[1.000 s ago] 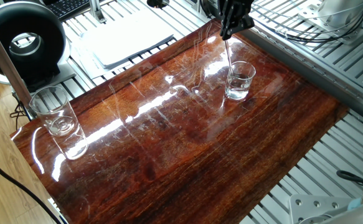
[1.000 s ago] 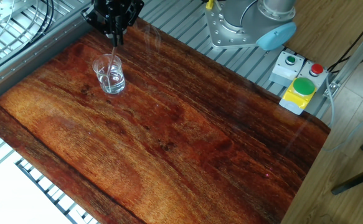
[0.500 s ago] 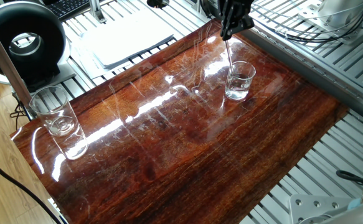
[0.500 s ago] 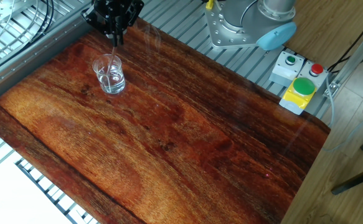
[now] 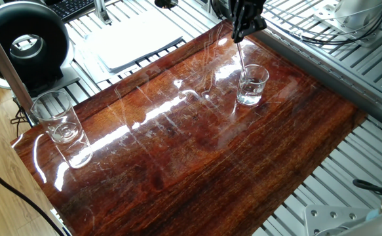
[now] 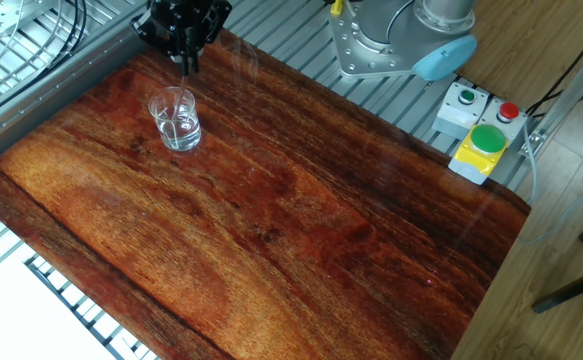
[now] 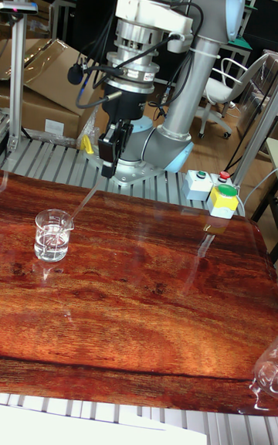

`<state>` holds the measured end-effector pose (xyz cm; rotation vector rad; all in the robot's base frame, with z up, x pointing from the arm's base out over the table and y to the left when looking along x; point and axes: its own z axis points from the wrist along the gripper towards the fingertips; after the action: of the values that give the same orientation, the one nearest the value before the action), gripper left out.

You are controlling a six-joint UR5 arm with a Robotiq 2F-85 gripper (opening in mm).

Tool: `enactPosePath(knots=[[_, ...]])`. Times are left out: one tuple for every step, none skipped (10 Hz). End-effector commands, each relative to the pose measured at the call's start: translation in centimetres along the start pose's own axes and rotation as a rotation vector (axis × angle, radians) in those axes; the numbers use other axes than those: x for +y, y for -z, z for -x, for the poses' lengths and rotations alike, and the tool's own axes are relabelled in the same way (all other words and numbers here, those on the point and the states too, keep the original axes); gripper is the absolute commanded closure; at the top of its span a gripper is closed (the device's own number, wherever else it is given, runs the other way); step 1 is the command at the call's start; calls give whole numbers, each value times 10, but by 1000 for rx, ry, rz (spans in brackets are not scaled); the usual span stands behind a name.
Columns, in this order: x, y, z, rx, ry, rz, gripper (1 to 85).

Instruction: Stir the beaker with a glass rod

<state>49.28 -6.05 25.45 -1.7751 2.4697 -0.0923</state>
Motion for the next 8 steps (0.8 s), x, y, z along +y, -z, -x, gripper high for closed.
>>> enactPosePath(knots=[[0, 1, 4, -10, 0, 5, 707], [1, 1, 4, -11, 0, 6, 693], [2, 1, 5, -14, 2, 12, 667], [2, 1, 5, -14, 6, 12, 663], [2, 1, 5, -12, 10, 12, 630], [2, 1, 5, -13, 13, 14, 623], [2, 1, 5, -13, 15, 14, 620], [2, 1, 5, -13, 16, 14, 620]])
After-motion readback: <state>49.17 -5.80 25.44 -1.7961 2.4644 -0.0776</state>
